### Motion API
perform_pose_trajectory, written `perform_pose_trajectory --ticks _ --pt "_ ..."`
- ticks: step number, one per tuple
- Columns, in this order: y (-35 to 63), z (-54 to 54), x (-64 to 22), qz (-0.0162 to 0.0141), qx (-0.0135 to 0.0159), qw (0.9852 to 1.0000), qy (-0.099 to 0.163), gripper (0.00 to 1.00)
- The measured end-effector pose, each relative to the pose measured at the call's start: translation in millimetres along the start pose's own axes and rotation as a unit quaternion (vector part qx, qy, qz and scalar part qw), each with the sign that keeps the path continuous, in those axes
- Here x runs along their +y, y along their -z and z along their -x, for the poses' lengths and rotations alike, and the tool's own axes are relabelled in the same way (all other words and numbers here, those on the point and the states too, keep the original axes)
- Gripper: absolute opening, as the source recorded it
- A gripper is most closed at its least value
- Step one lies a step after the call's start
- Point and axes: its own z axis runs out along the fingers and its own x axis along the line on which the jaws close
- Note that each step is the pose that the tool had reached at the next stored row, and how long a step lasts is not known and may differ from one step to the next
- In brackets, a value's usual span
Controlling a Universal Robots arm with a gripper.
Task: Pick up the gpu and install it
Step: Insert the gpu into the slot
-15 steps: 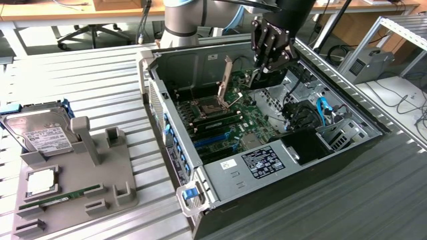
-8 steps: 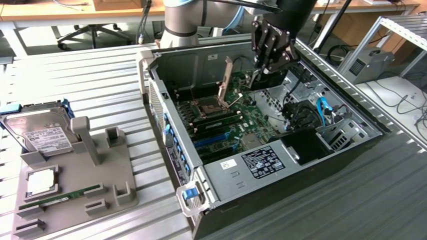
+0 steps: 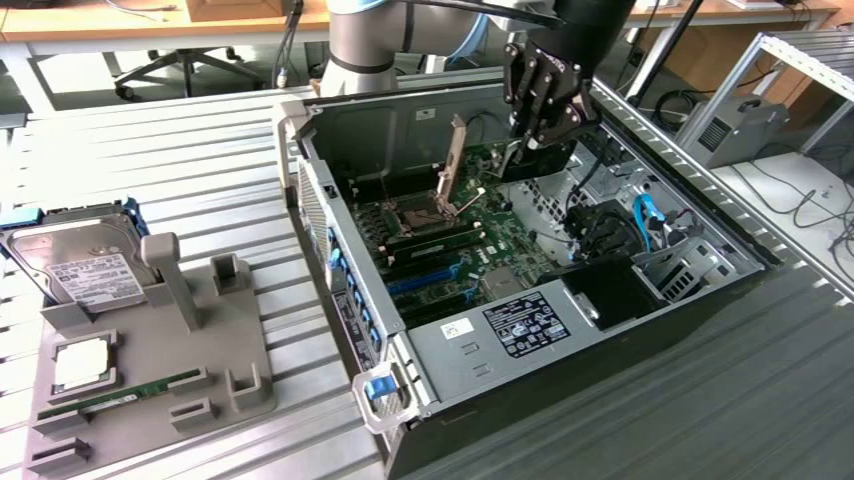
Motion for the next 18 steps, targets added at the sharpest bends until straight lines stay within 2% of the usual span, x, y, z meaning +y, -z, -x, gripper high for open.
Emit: perform_pose_trajectory --ticks 18 --pt "-1.3 -3.3 -0.1 0.0 0.0 1.0 0.0 0.26"
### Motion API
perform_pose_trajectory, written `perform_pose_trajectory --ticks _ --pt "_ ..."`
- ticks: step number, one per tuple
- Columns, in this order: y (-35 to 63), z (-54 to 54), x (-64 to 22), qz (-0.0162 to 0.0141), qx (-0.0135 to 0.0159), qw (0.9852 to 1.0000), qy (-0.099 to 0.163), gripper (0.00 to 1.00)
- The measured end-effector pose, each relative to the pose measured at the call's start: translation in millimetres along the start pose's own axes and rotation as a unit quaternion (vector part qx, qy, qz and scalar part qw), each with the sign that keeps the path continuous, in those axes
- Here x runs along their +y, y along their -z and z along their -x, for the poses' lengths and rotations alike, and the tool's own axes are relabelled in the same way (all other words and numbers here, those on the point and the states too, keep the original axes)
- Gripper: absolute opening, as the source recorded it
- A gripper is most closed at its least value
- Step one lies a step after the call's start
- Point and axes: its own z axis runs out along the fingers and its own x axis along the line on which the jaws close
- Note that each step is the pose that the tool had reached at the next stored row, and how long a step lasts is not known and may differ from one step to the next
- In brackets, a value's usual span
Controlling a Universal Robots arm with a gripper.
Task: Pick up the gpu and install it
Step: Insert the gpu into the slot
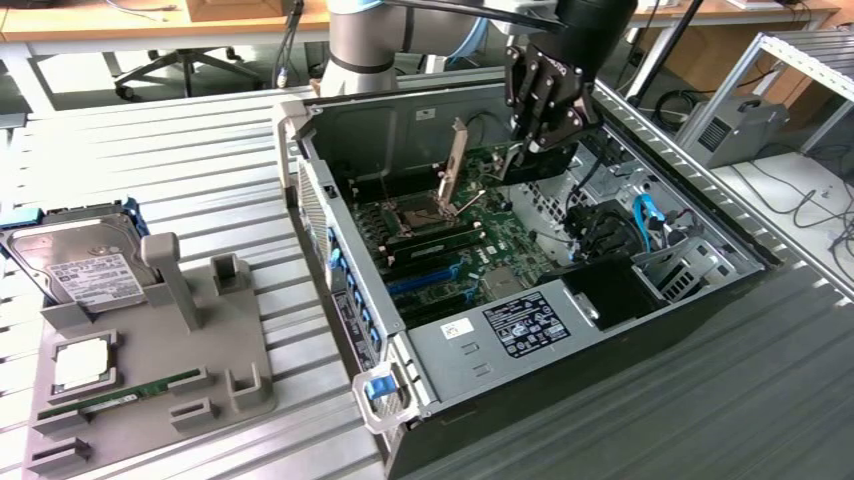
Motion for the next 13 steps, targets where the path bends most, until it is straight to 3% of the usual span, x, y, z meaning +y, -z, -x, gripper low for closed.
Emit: perform_pose_trajectory --ticks 13 --pt "-1.2 -2.4 -0.1 0.0 0.0 1.0 0.0 0.26"
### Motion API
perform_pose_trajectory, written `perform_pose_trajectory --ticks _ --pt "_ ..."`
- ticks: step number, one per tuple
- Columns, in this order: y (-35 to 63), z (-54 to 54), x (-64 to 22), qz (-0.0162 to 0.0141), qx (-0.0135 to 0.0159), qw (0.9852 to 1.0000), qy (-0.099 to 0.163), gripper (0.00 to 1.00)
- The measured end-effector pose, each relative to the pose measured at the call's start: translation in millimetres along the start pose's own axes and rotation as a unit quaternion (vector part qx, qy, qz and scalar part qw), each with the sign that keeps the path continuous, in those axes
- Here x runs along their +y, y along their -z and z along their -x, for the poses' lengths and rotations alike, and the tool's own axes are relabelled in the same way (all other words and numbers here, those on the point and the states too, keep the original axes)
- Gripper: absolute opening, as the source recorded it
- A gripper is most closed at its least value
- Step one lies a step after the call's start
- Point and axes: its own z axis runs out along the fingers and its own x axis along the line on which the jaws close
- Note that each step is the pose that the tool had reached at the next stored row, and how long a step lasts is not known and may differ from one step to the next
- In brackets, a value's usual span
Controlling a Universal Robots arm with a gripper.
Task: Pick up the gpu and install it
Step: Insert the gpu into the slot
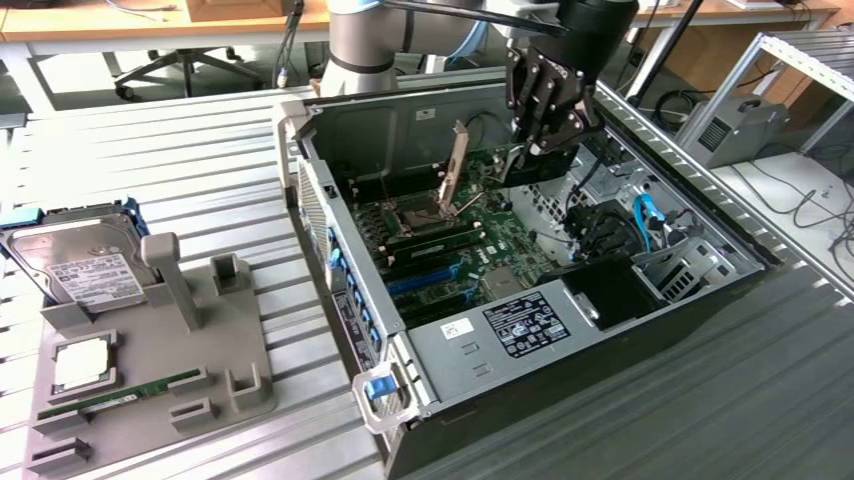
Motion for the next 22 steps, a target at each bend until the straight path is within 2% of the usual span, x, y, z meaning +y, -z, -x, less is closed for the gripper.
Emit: perform_pose_trajectory --ticks 11,19,22 --pt "-1.0 -3.6 0.0 0.0 0.0 1.0 0.0 0.26" --pt "-2.3 -7.1 3.5 0.0 0.0001 1.0 0.0 0.26" --pt "-3.8 -7.6 3.5 -0.0002 0.0 0.9999 -0.012 0.26"
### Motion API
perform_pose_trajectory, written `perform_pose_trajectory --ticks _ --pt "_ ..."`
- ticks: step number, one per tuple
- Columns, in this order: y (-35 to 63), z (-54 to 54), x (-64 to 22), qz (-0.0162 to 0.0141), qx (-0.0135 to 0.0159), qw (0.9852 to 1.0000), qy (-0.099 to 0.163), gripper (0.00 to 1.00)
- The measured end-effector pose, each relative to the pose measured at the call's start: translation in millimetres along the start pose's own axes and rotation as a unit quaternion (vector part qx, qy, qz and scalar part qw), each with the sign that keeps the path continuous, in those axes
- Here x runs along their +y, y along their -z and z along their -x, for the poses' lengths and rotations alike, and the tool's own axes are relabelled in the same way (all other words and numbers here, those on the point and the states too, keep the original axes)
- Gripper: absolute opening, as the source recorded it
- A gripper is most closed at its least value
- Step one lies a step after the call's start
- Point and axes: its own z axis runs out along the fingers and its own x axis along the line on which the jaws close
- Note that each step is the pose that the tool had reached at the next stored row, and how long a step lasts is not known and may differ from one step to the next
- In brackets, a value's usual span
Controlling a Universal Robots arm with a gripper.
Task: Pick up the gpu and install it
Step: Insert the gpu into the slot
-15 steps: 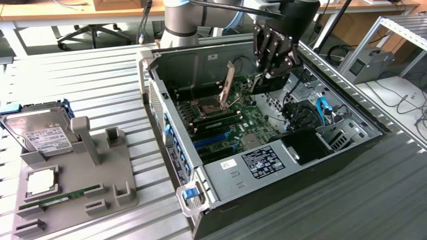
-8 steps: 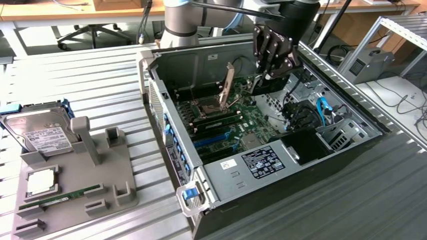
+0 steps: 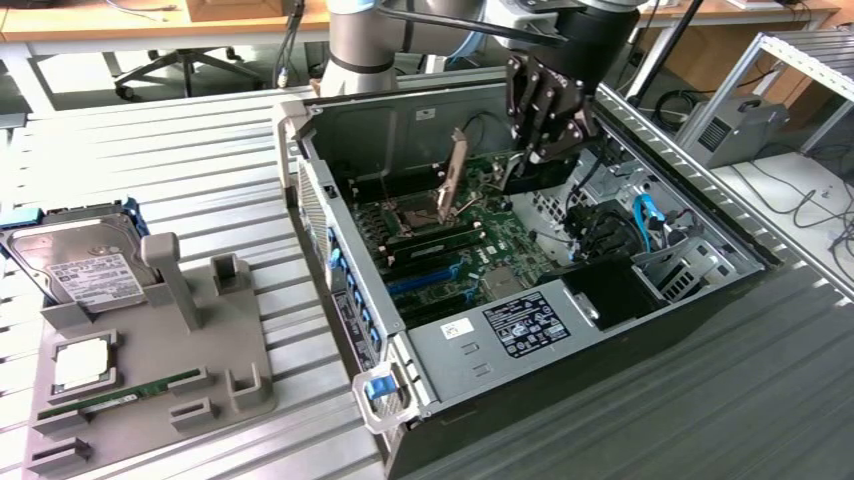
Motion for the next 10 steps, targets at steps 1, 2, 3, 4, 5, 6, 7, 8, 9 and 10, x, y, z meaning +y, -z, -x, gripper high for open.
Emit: perform_pose_trajectory --ticks 1,2,3,4,5,6,7,8,9,10 --pt "-0.3 0.0 0.0 -0.0001 -0.0001 1.0 -0.006 0.26" --pt "-0.7 -0.1 0.0 -0.0003 -0.0002 0.9999 -0.011 0.26" --pt "-0.9 -0.2 0.0 -0.0003 -0.0002 0.9999 -0.015 0.26" --pt "-1.2 -0.5 0.0 -0.0004 -0.0004 0.9999 -0.017 0.26" --pt "-1.3 -0.8 0.0 -0.0004 -0.0003 0.9999 -0.017 0.26" --pt "-1.4 -1.3 -0.1 -0.0004 -0.0003 0.9999 -0.017 0.26" --pt "-1.5 -1.7 -0.1 -0.0004 -0.0003 0.9999 -0.017 0.26" --pt "-1.5 -2.2 -0.1 -0.0004 -0.0003 0.9999 -0.017 0.26" --pt "-1.6 -2.9 -0.1 -0.0004 -0.0004 0.9999 -0.017 0.26" --pt "-1.7 -3.9 0.0 -0.0004 -0.0003 0.9999 -0.017 0.26"
